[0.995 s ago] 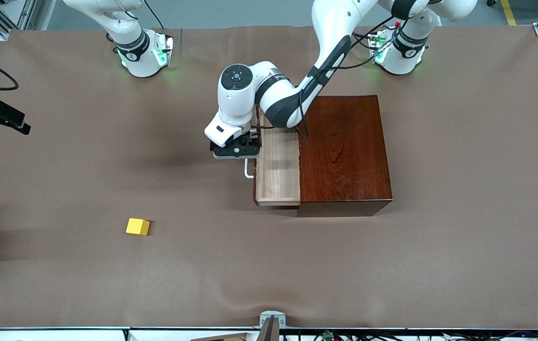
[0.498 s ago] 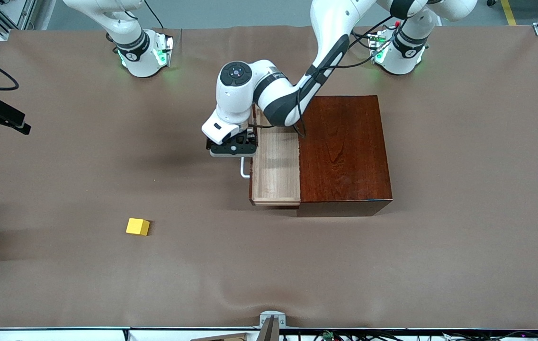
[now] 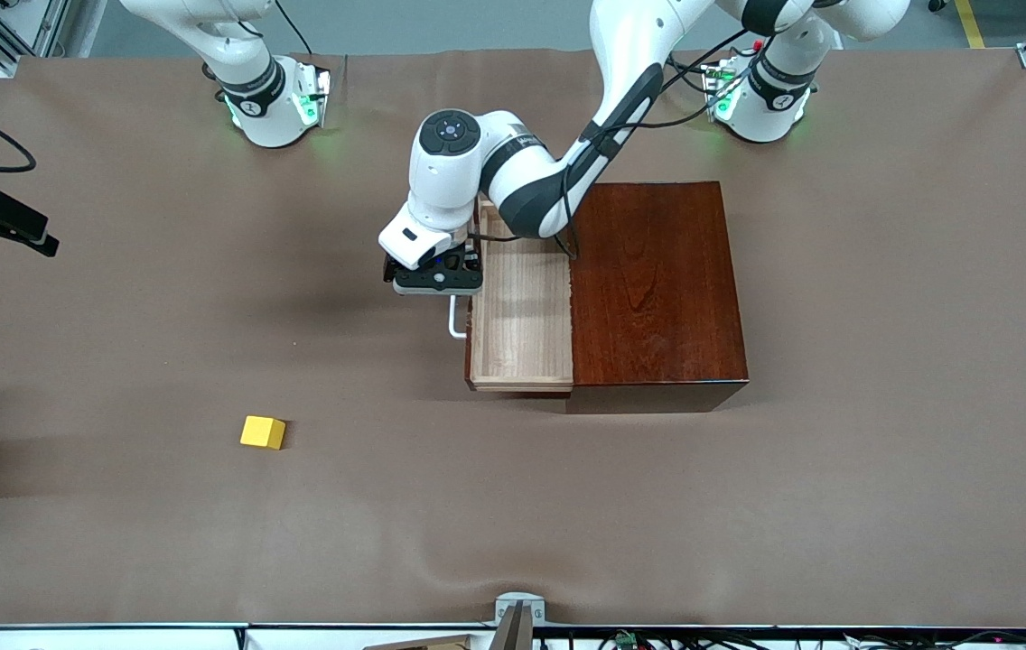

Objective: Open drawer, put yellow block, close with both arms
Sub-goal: 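Pull the drawer handle outward with the left gripper to open the drawer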

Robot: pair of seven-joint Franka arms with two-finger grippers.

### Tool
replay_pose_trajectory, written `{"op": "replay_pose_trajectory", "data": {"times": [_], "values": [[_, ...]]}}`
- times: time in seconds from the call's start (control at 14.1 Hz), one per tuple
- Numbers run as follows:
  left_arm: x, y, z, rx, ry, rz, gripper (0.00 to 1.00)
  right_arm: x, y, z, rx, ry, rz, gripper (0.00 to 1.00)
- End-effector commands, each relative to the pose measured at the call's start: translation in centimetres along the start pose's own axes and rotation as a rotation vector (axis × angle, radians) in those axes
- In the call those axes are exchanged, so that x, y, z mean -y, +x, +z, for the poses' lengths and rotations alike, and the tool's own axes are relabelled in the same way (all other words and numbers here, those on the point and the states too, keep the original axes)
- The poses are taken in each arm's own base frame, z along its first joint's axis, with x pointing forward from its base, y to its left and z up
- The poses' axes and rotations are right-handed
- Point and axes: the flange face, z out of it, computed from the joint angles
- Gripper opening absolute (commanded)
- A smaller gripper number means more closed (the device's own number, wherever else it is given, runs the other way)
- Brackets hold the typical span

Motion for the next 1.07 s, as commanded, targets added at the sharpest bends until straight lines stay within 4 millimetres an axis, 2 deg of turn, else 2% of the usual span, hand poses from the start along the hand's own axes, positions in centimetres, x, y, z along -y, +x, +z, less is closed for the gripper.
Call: {"op": "replay_pose_trajectory", "data": {"times": [0.0, 0.28, 0.43, 0.57, 0.78, 0.92, 1.0], "values": [[-1.4, 0.1, -1.3, -0.009, -0.053, -0.024, 1.00, -0.2, -0.1, -0.5, 0.000, -0.005, -0.013, 1.00], [-1.2, 0.3, -2.6, 0.001, -0.023, -0.027, 1.00, -0.2, -0.1, -0.5, 0.000, -0.005, -0.014, 1.00], [-1.4, 0.3, -3.9, 0.002, -0.026, -0.027, 1.00, -0.2, -0.1, -0.5, 0.000, -0.003, -0.014, 1.00], [-1.7, 0.9, -6.5, -0.006, -0.039, -0.032, 1.00, -0.3, -0.1, -0.5, 0.000, -0.005, -0.014, 1.00], [0.6, 5.5, -11.3, -0.033, -0.046, -0.096, 1.00, -0.4, -0.1, -0.4, 0.003, -0.003, -0.014, 1.00], [3.6, 9.6, -14.3, -0.049, -0.029, -0.155, 1.00, -0.3, -0.1, -0.2, 0.006, -0.003, -0.014, 1.00], [5.4, 11.3, -15.1, -0.044, -0.004, -0.183, 1.00, -0.1, -0.2, 0.0, 0.017, -0.003, -0.017, 1.00]]}}
